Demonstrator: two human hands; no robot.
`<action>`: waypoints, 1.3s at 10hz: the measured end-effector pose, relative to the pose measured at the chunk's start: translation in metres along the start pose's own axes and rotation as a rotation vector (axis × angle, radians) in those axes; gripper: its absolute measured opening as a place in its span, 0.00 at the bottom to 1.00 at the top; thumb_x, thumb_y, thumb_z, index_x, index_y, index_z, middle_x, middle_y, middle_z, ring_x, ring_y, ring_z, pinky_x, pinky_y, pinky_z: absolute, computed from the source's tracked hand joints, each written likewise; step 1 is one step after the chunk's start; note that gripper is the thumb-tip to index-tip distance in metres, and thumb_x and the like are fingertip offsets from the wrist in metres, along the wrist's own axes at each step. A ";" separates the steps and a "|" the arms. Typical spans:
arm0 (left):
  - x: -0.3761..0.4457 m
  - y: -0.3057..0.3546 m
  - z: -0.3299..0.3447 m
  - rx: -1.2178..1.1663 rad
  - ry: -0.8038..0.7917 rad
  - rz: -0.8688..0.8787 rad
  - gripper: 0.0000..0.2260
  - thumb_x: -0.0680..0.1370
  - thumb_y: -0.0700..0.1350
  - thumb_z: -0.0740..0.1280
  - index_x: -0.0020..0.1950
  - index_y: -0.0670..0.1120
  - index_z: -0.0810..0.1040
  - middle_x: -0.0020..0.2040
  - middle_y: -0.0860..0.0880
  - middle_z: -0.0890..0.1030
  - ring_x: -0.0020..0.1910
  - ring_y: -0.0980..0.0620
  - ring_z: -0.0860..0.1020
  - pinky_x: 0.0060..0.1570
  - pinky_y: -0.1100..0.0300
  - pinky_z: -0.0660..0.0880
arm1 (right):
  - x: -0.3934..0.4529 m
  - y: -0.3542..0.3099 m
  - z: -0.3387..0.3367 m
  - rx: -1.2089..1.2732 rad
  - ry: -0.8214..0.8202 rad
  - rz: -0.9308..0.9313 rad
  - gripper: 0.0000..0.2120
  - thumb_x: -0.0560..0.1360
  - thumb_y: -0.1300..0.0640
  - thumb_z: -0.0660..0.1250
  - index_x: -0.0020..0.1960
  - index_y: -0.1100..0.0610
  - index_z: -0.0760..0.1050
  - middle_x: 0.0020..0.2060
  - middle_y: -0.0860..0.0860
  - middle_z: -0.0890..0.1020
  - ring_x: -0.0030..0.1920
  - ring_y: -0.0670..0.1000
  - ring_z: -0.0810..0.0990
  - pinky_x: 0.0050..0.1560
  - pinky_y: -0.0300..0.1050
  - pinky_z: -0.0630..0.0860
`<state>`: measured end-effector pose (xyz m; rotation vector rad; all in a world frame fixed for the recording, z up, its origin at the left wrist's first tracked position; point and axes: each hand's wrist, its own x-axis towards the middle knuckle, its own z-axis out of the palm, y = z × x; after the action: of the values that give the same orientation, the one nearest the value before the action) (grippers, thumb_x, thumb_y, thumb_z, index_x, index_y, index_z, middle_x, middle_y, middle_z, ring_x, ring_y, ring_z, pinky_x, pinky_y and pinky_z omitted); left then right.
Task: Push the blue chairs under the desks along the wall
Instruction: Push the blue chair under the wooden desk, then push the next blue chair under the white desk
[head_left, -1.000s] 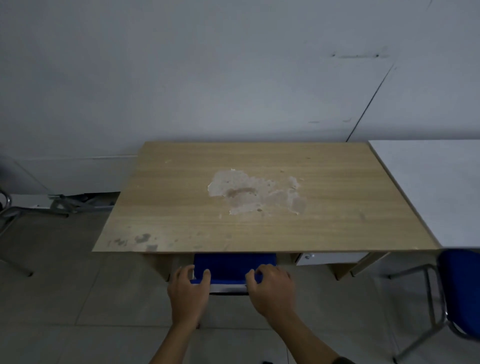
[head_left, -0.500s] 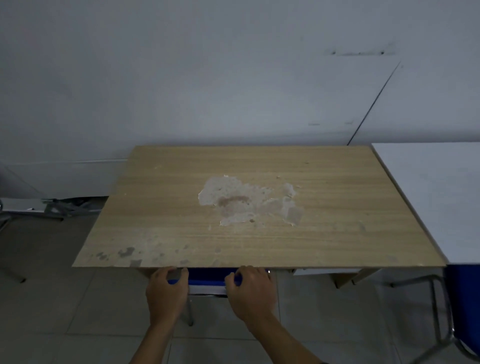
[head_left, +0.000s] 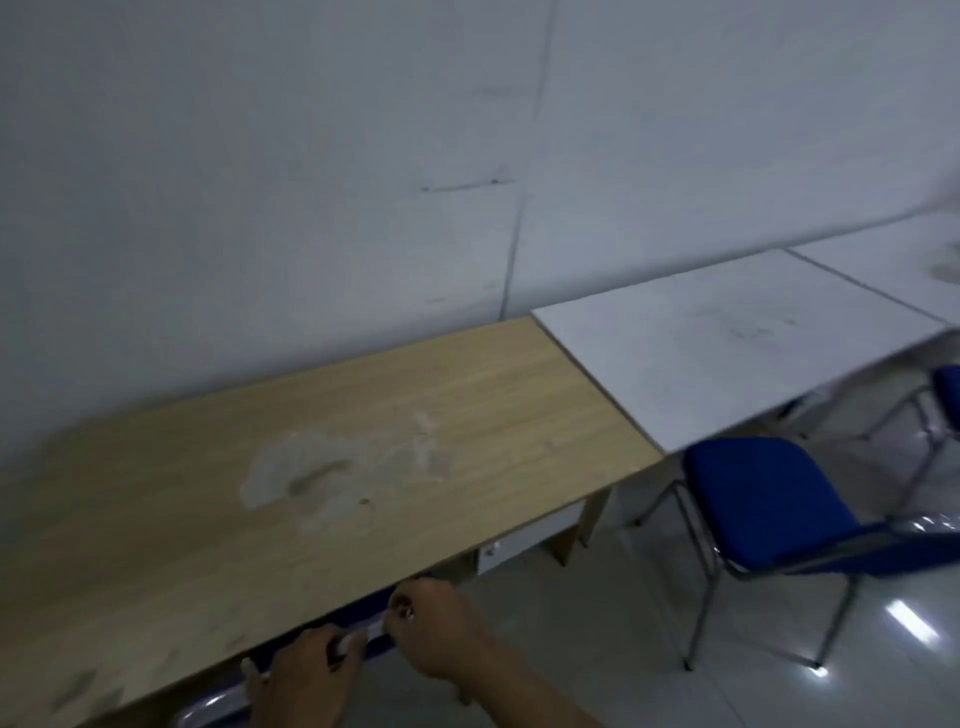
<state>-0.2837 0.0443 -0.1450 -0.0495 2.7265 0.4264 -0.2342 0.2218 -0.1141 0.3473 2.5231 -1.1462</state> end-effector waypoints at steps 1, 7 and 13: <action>0.001 0.020 0.009 -0.068 -0.114 0.076 0.15 0.81 0.67 0.64 0.51 0.59 0.82 0.52 0.55 0.82 0.51 0.52 0.81 0.70 0.47 0.73 | -0.013 0.014 -0.021 0.075 0.059 0.019 0.13 0.82 0.52 0.63 0.41 0.57 0.72 0.41 0.65 0.78 0.35 0.62 0.71 0.37 0.51 0.66; -0.130 0.419 0.119 -0.245 -0.274 0.620 0.04 0.77 0.46 0.79 0.46 0.51 0.85 0.46 0.48 0.86 0.51 0.45 0.83 0.50 0.53 0.76 | -0.198 0.296 -0.286 0.338 0.685 0.271 0.09 0.81 0.48 0.65 0.58 0.47 0.81 0.51 0.46 0.84 0.50 0.45 0.81 0.53 0.49 0.81; -0.255 0.709 0.276 -0.222 -0.505 0.887 0.08 0.82 0.54 0.72 0.58 0.53 0.82 0.55 0.58 0.80 0.50 0.62 0.77 0.43 0.66 0.72 | -0.305 0.537 -0.461 0.392 0.884 0.383 0.09 0.83 0.52 0.67 0.62 0.49 0.78 0.52 0.43 0.82 0.51 0.43 0.81 0.51 0.40 0.80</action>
<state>-0.0126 0.7974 -0.0894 1.0767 2.0547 0.8326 0.1383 0.8947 -0.0702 1.6752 2.6503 -1.5379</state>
